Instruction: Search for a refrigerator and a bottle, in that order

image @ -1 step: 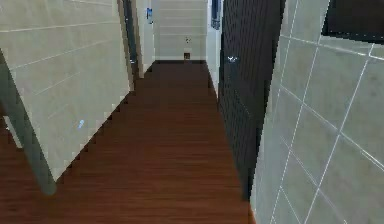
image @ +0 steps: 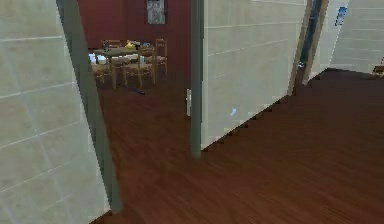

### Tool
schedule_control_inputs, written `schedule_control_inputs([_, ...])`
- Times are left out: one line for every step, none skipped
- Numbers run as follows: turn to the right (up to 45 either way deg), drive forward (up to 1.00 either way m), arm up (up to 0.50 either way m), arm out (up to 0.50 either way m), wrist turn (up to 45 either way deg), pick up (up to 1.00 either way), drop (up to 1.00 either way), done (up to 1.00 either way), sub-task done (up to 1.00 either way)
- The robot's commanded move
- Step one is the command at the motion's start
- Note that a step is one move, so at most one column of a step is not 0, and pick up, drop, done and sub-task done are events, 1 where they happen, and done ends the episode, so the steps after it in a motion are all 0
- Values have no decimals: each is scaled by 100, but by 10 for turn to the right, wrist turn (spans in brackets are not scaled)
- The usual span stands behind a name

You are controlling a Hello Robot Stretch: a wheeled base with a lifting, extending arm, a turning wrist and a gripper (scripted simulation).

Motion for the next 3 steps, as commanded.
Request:
schedule_control_inputs([-450,0,0,0,0,0,0,0,0])
schedule_control_inputs([0,15,0,0,0,0,0,0,0])
schedule_control_inputs([450,0,0,0,0,0,0,0,0])
